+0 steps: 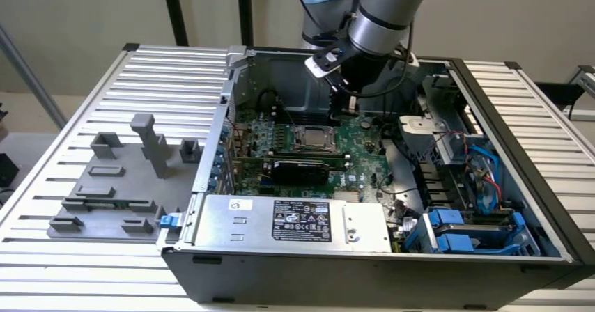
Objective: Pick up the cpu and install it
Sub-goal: 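Close the cpu cover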
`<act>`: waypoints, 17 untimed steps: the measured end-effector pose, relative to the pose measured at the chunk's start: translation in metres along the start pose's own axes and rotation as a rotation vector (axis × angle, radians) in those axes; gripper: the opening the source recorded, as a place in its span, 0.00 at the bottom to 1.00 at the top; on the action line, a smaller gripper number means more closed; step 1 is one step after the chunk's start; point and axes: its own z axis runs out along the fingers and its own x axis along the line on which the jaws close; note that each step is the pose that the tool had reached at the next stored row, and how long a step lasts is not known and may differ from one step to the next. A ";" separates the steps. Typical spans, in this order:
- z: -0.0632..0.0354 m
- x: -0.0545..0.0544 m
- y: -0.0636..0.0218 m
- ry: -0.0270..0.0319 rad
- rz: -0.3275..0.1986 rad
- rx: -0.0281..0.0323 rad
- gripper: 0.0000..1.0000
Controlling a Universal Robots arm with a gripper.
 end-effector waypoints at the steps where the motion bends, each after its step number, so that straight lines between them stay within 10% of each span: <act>1: 0.0007 0.000 -0.0021 0.0014 -0.002 0.0019 0.11; 17: 0.0269 0.000 -0.0467 0.0083 -0.009 0.0130 0.11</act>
